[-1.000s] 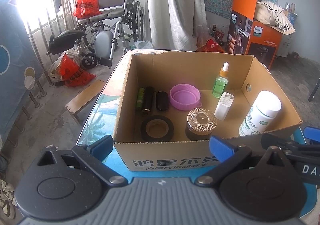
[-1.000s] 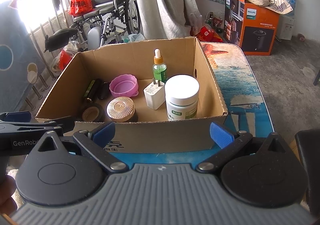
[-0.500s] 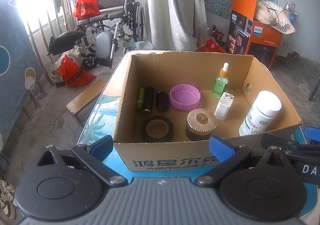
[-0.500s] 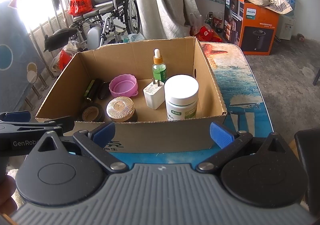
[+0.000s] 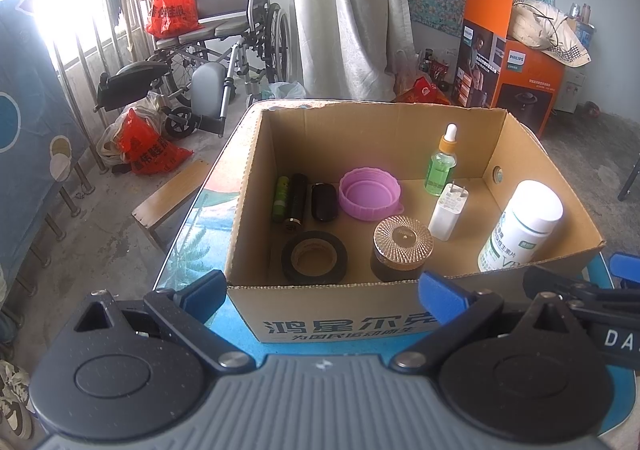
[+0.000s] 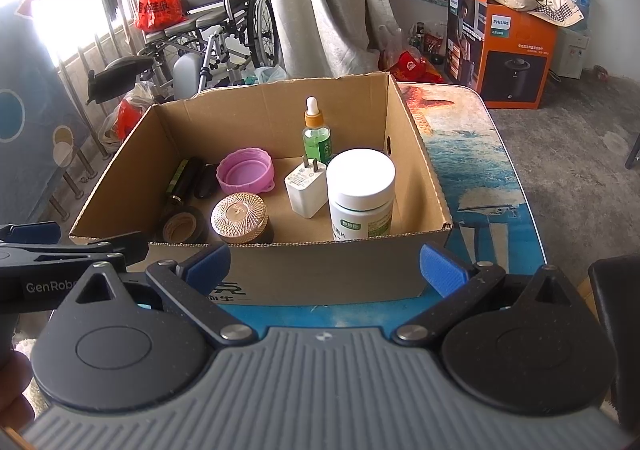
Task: Organize rigid objects
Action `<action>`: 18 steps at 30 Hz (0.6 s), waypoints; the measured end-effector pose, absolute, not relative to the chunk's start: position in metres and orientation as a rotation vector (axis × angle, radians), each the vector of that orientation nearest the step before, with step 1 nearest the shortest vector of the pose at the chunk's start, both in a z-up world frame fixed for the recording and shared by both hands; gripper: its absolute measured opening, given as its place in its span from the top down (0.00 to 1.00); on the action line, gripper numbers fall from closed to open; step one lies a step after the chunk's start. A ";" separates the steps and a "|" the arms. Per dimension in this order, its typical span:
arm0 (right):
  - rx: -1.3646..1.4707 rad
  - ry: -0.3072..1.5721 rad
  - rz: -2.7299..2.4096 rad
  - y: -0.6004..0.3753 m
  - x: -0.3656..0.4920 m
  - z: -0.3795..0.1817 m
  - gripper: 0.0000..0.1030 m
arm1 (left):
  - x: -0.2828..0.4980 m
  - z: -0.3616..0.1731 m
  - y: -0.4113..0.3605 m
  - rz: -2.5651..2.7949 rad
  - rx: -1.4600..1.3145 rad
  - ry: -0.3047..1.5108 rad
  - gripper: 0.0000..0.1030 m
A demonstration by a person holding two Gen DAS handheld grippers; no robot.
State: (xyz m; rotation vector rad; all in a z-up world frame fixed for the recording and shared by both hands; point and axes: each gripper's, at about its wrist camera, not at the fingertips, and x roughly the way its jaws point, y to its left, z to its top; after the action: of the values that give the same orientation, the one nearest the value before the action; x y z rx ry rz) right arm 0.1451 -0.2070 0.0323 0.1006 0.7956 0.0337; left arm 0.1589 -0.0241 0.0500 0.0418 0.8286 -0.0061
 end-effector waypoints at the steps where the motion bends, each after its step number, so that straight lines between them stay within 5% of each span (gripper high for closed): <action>1: 0.099 0.796 0.033 -0.207 0.145 0.032 0.01 | 0.158 0.050 -0.024 -0.006 0.041 0.829 0.00; 18: 0.100 0.796 0.032 -0.207 0.143 0.033 0.01 | 0.157 0.052 -0.024 -0.004 0.041 0.828 0.00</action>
State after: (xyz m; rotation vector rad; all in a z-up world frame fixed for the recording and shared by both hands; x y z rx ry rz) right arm 0.1433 -0.2074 0.0327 0.0998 0.7960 0.0320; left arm 0.1572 -0.0238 0.0518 0.0408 0.8281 -0.0039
